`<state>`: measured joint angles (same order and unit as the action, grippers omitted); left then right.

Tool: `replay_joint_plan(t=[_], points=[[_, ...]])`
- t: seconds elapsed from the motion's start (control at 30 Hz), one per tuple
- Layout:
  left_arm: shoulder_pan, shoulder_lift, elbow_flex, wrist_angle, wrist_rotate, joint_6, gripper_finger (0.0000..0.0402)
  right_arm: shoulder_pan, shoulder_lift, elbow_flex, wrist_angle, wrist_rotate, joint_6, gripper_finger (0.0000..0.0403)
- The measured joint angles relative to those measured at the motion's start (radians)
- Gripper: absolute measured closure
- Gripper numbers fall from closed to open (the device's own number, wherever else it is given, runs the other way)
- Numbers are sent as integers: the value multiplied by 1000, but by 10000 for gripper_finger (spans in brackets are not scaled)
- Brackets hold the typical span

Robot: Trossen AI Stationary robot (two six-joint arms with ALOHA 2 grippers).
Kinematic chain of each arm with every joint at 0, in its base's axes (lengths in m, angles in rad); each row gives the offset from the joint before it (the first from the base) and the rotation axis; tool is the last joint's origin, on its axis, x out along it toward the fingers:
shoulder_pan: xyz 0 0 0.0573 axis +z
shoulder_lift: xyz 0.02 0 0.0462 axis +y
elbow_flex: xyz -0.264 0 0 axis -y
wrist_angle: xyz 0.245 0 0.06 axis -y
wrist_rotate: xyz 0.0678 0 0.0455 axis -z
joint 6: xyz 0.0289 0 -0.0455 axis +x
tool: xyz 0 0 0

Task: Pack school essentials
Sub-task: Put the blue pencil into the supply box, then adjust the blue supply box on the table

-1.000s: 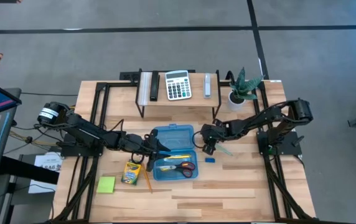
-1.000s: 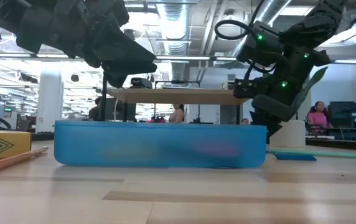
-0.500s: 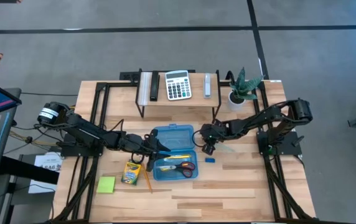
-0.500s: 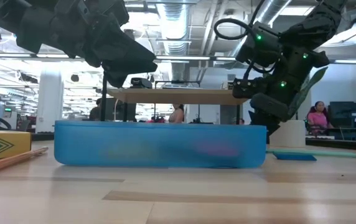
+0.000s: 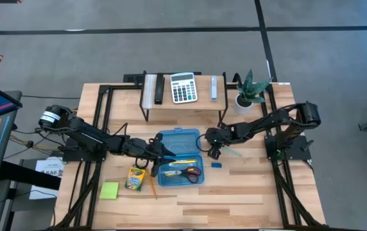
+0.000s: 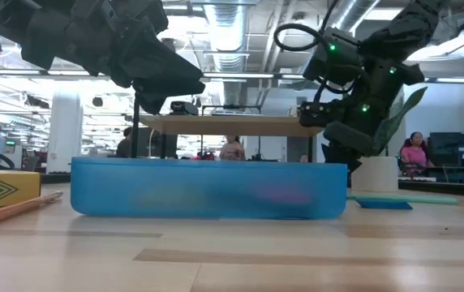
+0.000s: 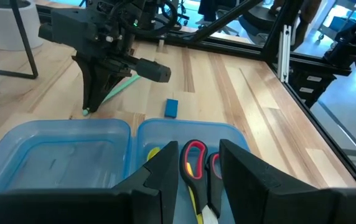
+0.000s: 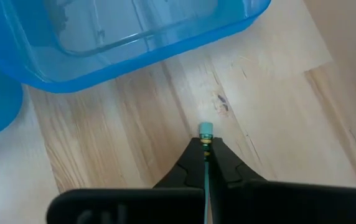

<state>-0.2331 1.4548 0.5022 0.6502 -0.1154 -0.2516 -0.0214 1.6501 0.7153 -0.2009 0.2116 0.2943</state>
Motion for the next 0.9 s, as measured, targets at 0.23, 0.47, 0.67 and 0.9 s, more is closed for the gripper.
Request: replay_joint_plan(t=[0.23, 0.47, 0.67, 0.9], points=[[0, 0, 0, 0, 0, 0, 300, 27, 4, 83, -119, 36, -10, 403], [0, 0, 0, -1, 0, 0, 300, 57, 4, 149, -212, 50, -8, 403], [0, 0, 0, -1, 0, 0, 300, 72, 2, 173, -236, 50, -15, 402], [0, 0, 0, -1, 1, 0, 300, 79, 2, 173, -256, -20, -30, 359]])
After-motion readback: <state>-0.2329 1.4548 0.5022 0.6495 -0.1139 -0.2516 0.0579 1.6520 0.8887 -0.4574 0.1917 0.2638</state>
